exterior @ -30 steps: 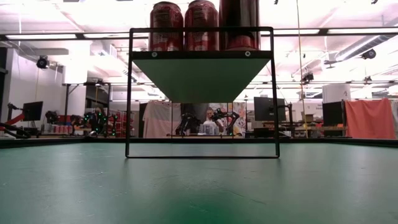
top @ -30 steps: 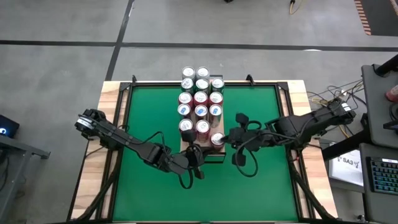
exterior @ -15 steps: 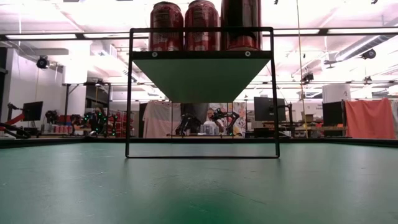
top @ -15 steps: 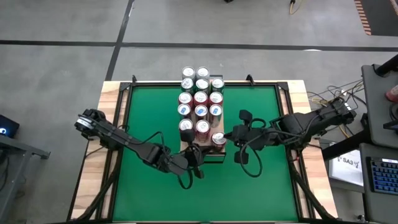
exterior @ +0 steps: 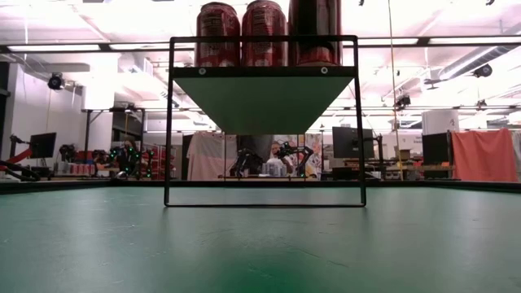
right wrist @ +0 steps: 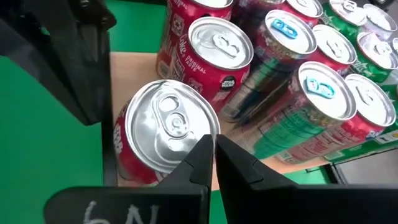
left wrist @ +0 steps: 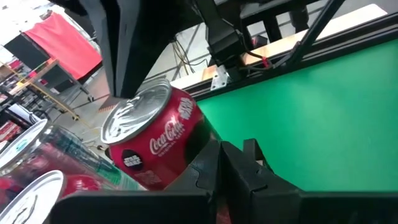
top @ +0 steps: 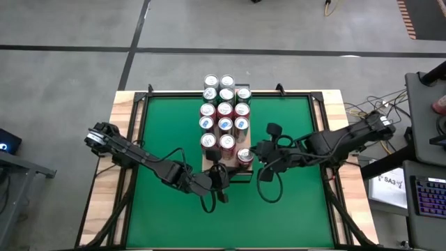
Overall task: Place canned beverage on shelf
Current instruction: Put the red can on the shelf
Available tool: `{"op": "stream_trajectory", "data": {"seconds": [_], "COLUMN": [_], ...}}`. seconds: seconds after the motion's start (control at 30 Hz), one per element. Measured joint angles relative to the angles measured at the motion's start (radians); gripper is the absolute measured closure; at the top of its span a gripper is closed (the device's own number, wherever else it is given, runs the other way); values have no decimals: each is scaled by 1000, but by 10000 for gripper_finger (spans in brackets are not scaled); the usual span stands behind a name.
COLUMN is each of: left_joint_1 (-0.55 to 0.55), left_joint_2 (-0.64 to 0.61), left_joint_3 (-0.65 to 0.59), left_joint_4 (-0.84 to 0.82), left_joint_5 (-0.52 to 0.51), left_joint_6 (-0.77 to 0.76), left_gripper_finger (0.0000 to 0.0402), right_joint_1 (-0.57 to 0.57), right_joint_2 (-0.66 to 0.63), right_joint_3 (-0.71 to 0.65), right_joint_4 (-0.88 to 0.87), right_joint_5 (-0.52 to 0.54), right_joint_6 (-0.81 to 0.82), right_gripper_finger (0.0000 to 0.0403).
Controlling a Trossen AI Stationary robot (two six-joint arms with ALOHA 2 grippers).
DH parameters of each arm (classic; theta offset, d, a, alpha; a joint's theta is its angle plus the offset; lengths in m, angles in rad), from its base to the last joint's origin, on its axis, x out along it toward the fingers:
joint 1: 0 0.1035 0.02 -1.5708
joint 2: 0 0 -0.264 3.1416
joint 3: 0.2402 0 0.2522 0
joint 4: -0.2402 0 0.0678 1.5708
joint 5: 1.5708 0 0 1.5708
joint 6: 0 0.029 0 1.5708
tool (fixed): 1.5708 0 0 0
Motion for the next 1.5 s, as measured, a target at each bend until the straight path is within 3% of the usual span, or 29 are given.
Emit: {"op": "stream_trajectory", "data": {"seconds": [0.23,0.47,0.83,0.97,1.13,1.5], "left_joint_1": [7,7,-5,-18,-10,22], "left_joint_2": [0,0,-2,-6,-2,-2], "left_joint_3": [0,0,1,1,1,-1], "left_joint_4": [0,-1,-29,-32,-21,9], "left_joint_5": [-18,-53,-102,-88,35,29], "left_joint_6": [0,-8,-22,-19,-23,-28], "left_gripper_finger": [402,402,402,402,402,402], "right_joint_1": [1,20,30,30,29,30], "right_joint_2": [6,-8,-15,-35,-39,-10], "right_joint_3": [1,5,6,5,5,-7], "right_joint_4": [1,-4,12,13,6,-8], "right_joint_5": [-18,-114,-105,-54,6,2], "right_joint_6": [22,55,49,24,-3,32], "right_gripper_finger": [394,394,394,394,394,394]}}
